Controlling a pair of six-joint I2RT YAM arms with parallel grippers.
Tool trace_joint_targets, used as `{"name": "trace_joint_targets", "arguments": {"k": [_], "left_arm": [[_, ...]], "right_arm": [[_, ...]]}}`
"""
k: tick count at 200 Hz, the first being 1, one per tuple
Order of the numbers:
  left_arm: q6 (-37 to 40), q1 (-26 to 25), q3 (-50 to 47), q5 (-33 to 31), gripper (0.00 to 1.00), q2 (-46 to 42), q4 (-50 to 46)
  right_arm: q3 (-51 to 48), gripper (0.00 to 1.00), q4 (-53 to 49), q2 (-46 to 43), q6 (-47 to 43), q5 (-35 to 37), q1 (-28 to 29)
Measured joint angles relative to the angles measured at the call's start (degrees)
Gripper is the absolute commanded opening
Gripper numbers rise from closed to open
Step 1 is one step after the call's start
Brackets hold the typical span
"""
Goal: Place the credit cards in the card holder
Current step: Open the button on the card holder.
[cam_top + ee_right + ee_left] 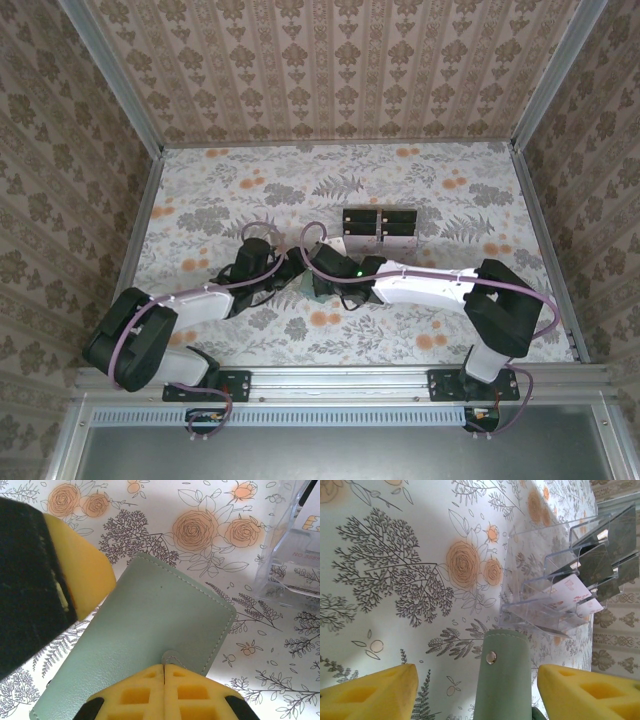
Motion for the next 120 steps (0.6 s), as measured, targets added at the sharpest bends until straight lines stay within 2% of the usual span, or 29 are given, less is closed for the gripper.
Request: {"name": "trace_joint_targets", "arguments": {"k": [34, 53, 71, 91, 112, 120], "left_arm": [[0.0, -0.8, 0.0, -0.3, 0.74, 1.8, 1.1], [-0.3, -1.2, 0.0, -0.3, 0.68, 2.7, 2.2], [-1.3, -1.4, 0.0, -0.3, 0.52, 3.5, 4.0], [-2.5, -1.7, 0.0, -0.3, 0.26, 4.5, 6.7], [-3.0, -2.0, 0.0, 0.1, 0.02, 5.6, 9.6], [-2.9, -2.0, -0.1, 0.2, 0.00, 5.9, 10.7]], "right_arm": [[-0.2, 0.00, 1.0, 0.0, 0.0, -0.4, -0.2], [-0.2, 0.00, 1.4, -0.3, 0.0, -0.7, -0.4], [-0.2, 0.00, 1.6, -0.6, 0.0, -1.1, -0.5], [-0.5, 0.00, 2.2, -0.7, 0.0, -1.4, -0.6], [-1.4, 0.00, 2.8, -1.1, 0.2, -1.5, -1.0], [-2.1, 0.00, 3.1, -1.5, 0.4, -1.7, -1.2]]}}
